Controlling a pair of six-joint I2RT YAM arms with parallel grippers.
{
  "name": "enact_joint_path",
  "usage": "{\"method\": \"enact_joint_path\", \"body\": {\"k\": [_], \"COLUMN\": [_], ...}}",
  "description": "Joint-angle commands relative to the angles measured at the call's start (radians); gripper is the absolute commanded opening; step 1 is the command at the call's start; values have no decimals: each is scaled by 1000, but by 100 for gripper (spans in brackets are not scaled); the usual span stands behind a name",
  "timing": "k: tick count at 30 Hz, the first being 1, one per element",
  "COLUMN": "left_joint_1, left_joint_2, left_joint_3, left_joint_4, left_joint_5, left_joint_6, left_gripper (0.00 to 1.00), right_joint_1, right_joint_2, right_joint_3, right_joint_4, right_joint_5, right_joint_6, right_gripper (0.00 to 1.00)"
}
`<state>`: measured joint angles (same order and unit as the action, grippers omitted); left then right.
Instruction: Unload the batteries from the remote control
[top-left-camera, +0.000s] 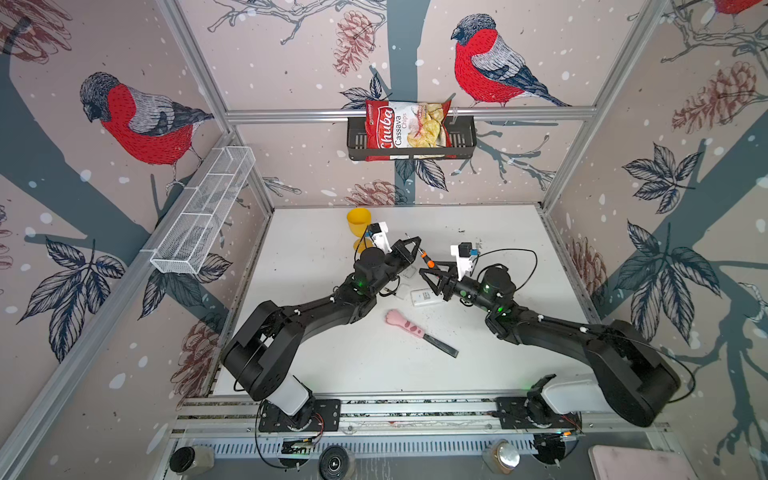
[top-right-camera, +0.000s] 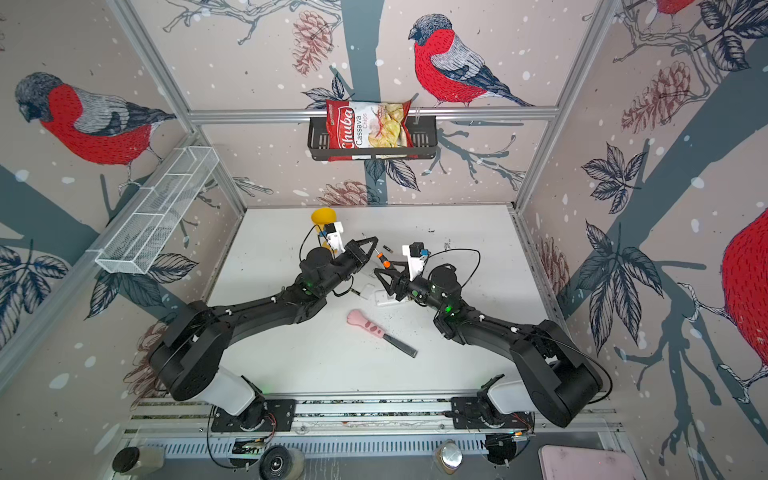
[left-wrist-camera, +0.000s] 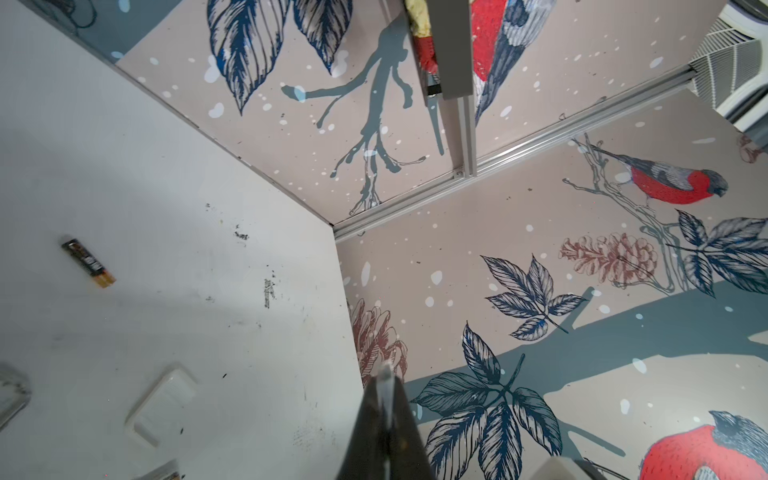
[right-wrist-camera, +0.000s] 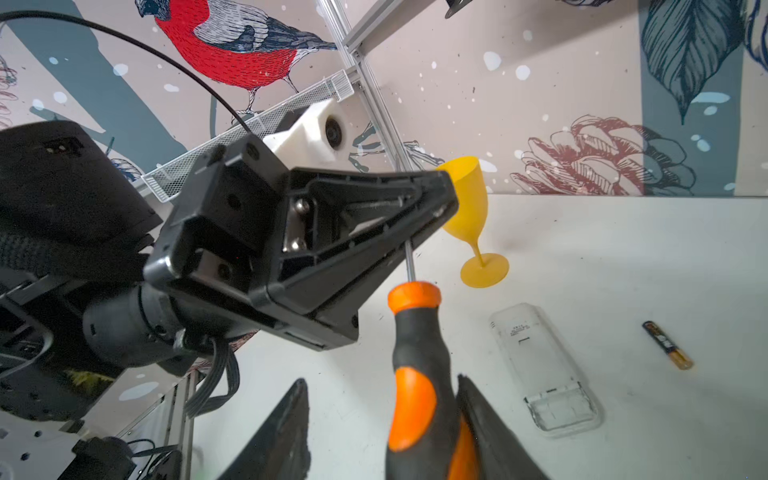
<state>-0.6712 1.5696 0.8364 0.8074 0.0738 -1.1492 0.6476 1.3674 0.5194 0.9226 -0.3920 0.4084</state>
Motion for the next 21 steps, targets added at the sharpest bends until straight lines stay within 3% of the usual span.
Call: {"method": "enact_joint_path", "body": {"k": [1, 14, 18, 21], "left_joint_1": [-5, -40, -40, -41], "left_joint_2": [6, 17, 16, 9], "left_joint_3": [9, 8, 7, 7], "left_joint_4": [-105, -88, -74, -74], "left_joint_5": [-42, -57, -57, -72], "left_joint_6": [-8, -76, -94, -100], "left_gripper": [0, 0, 0, 0], "right_joint_1": [6, 10, 15, 22], "right_joint_2": [-14, -21, -12, -6], "right_joint_3": [4, 8, 11, 16], "right_joint_4": [82, 96, 104, 103], "right_joint_5": [9, 36, 36, 38], "right_joint_6": [-42, -48, -44, -44], "right_gripper": [53, 40, 40, 46]}}
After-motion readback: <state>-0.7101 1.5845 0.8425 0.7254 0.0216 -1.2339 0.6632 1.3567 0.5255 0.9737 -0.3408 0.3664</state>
